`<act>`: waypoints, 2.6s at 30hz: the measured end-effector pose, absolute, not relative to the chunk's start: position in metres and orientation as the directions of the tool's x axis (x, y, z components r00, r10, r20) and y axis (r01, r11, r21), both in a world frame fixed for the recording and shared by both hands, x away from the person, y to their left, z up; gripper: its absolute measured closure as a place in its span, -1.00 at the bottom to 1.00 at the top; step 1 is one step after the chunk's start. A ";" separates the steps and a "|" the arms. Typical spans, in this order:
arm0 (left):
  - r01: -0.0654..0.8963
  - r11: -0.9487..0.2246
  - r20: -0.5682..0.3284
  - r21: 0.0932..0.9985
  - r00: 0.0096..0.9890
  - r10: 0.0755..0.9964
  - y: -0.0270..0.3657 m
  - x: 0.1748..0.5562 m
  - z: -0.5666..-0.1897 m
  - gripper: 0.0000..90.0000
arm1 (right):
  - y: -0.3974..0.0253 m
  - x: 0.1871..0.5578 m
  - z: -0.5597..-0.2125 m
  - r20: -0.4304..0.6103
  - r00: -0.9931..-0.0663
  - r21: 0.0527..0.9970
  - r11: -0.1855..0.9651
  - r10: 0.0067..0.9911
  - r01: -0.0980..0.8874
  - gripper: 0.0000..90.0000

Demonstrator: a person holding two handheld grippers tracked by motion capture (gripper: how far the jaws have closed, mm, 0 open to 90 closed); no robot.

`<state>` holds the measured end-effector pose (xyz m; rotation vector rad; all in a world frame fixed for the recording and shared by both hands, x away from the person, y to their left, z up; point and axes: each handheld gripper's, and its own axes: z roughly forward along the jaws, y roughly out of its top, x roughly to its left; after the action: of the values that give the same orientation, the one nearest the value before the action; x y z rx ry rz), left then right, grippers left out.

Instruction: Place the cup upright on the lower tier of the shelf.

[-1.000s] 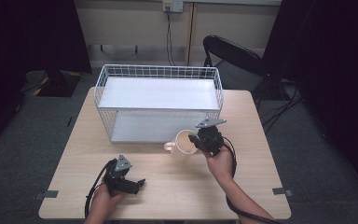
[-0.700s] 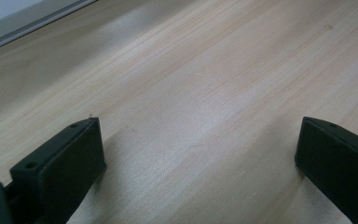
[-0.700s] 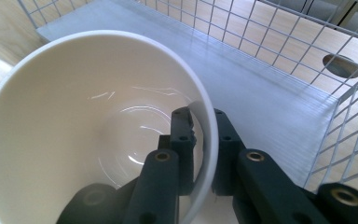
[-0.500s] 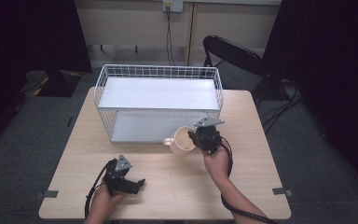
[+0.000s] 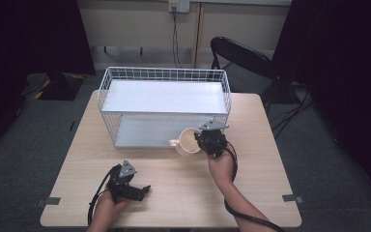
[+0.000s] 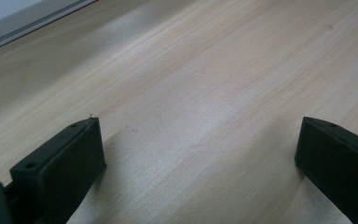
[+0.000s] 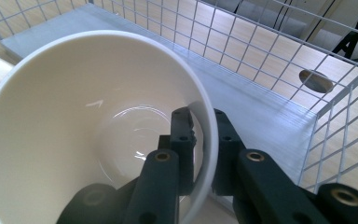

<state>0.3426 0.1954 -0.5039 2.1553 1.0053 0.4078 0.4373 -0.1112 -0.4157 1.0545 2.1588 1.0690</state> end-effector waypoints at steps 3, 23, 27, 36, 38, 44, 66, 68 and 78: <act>0.537 -0.443 -0.014 0.718 0.647 0.762 0.195 0.343 -0.504 -0.98 | -0.110 0.439 -0.418 -0.110 -0.559 0.824 0.390 0.822 0.411 0.84; 0.538 -0.442 -0.015 0.718 0.646 0.763 0.195 0.343 -0.504 -0.98 | -0.099 0.449 -0.428 -0.177 -0.505 0.839 0.398 0.845 0.372 0.84; 0.538 -0.442 -0.015 0.718 0.646 0.763 0.195 0.343 -0.504 -0.98 | -0.099 0.454 -0.429 -0.193 -0.493 0.838 0.404 0.848 0.367 0.84; 0.538 -0.442 -0.015 0.718 0.646 0.763 0.195 0.343 -0.504 -0.98 | -0.100 0.458 -0.433 -0.213 -0.468 0.843 0.404 0.858 0.355 0.84; 0.538 -0.441 -0.015 0.718 0.646 0.763 0.195 0.343 -0.504 -0.98 | -0.100 0.458 -0.435 -0.219 -0.463 0.844 0.404 0.859 0.352 0.84; 0.538 -0.441 -0.015 0.718 0.646 0.763 0.195 0.343 -0.504 -0.98 | -0.099 0.459 -0.438 -0.232 -0.444 0.847 0.404 0.866 0.345 0.84; 0.538 -0.441 -0.015 0.718 0.646 0.763 0.195 0.343 -0.504 -0.98 | -0.099 0.461 -0.441 -0.222 -0.424 0.851 0.387 0.878 0.356 0.84; 0.538 -0.441 -0.015 0.718 0.646 0.763 0.195 0.343 -0.504 -0.98 | -0.099 0.462 -0.441 -0.219 -0.421 0.853 0.382 0.880 0.356 0.83; 0.538 -0.441 -0.015 0.718 0.646 0.763 0.195 0.343 -0.504 -0.98 | -0.098 0.462 -0.441 -0.220 -0.416 0.854 0.381 0.882 0.356 0.83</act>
<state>0.3425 0.1953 -0.5039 2.1539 1.0067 0.4069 0.4621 -0.0978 -0.4411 1.0642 1.9502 0.9715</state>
